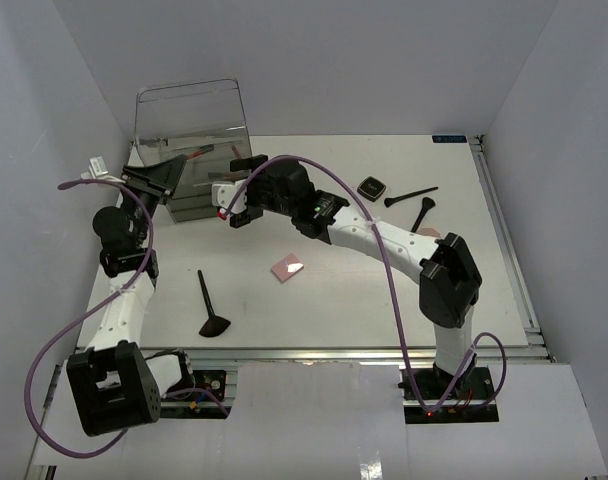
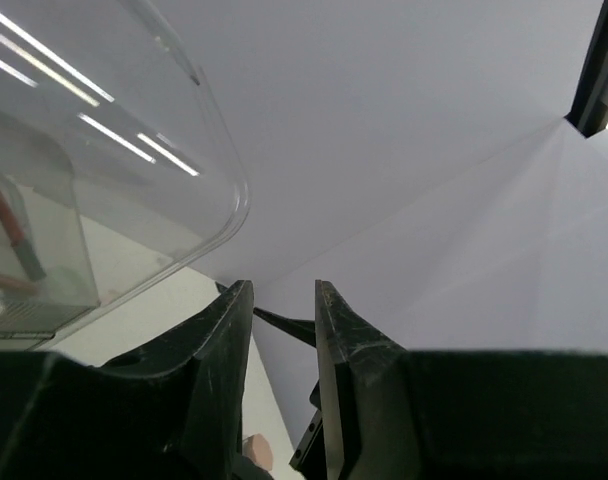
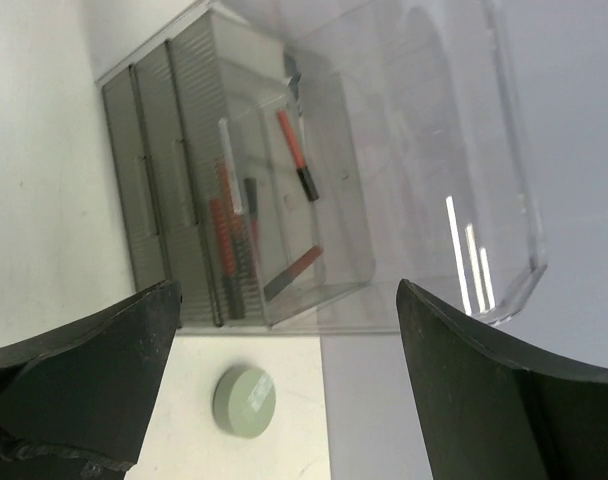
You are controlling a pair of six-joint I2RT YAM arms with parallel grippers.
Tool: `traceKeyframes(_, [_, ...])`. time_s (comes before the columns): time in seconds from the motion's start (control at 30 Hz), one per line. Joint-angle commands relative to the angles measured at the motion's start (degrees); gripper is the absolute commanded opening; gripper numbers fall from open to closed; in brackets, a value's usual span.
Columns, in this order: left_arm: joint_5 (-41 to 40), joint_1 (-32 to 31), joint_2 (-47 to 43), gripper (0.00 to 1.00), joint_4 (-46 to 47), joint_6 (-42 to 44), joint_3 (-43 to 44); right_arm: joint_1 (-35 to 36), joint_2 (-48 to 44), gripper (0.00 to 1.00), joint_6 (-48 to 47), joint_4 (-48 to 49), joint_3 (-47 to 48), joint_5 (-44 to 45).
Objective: Organize the makeup
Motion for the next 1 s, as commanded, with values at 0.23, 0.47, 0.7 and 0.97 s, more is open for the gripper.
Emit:
traceKeyframes(0.23, [-0.6,0.4,-3.8,0.62,-6.0,10.6,-19.1,-10.6,-17.5,0.88,15.2,-35.1,-9.6,-37.2])
traceKeyframes(0.47, [4.9,0.3,13.3,0.98,8.1,8.1,-16.6,-28.0,-31.3,0.90,25.8,-30.4,-26.9,-53.7])
traceKeyframes(0.7, [2.6,0.3,23.2,0.93,15.0,6.9,-13.1,-45.2,-39.5,0.96,31.9,-17.2,-42.0,-63.5])
traceKeyframes(0.97, [0.3,0.1,32.1,0.75,19.9,4.1,-8.4,-52.2,-42.4,0.93,34.9,-12.8,-48.1,-66.7])
